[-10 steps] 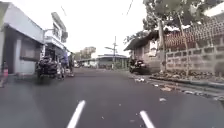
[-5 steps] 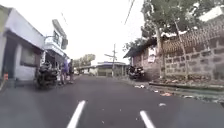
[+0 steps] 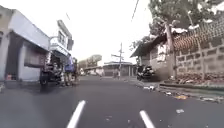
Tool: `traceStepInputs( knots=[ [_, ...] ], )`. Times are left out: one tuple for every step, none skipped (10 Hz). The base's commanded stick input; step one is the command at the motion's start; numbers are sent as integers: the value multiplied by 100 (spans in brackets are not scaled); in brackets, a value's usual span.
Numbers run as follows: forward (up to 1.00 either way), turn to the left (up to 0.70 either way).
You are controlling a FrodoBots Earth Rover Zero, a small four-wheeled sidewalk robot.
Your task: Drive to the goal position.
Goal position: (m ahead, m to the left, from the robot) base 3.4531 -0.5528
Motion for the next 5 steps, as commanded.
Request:
traceStepInputs(
  knots=[
    [100, 6],
    [100, 1],
    [100, 18],
    [100, 14],
    [100, 5]
  ],
)
